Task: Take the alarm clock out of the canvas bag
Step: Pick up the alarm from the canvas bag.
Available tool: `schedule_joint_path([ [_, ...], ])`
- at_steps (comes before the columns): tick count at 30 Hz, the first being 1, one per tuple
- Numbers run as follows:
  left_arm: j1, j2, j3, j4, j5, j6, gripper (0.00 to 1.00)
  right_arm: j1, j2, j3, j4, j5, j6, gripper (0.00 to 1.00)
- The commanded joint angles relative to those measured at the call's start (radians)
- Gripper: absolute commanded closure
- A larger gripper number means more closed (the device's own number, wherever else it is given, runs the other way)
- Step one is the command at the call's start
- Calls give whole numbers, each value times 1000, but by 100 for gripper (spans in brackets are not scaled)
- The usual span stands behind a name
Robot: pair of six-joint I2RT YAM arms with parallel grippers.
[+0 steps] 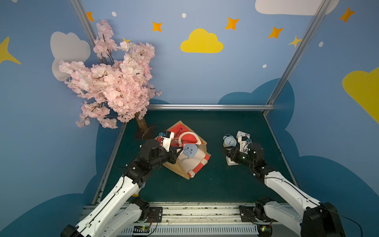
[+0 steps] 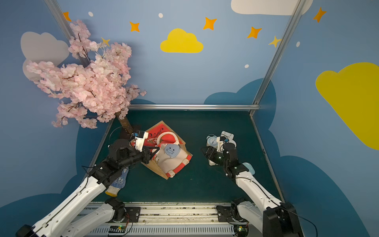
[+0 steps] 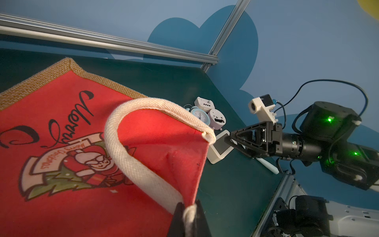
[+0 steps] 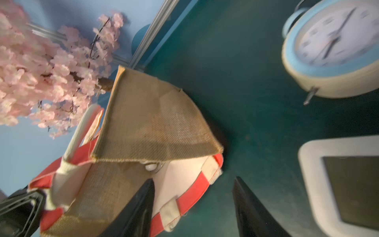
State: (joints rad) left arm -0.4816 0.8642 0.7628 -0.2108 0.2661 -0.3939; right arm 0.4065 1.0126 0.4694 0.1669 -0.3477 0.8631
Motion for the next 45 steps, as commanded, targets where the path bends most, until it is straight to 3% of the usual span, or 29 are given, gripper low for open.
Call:
schedule_joint_path([
  [1, -1, -5, 25, 103, 35, -10, 92, 102, -51, -42, 88, 146, 98, 40],
  [9, -11, 6, 27, 126, 54, -26, 93, 338, 29, -33, 157, 291, 145, 41],
  [17, -17, 0, 21, 162, 53, -52, 92, 455, 188, -34, 283, 366, 171, 37],
  [27, -53, 24, 37, 174, 64, -42, 92, 439, 507, 29, 551, 289, 187, 33],
  [45, -75, 31, 21, 192, 66, -35, 92, 370, 775, 165, 600, 277, 259, 36],
])
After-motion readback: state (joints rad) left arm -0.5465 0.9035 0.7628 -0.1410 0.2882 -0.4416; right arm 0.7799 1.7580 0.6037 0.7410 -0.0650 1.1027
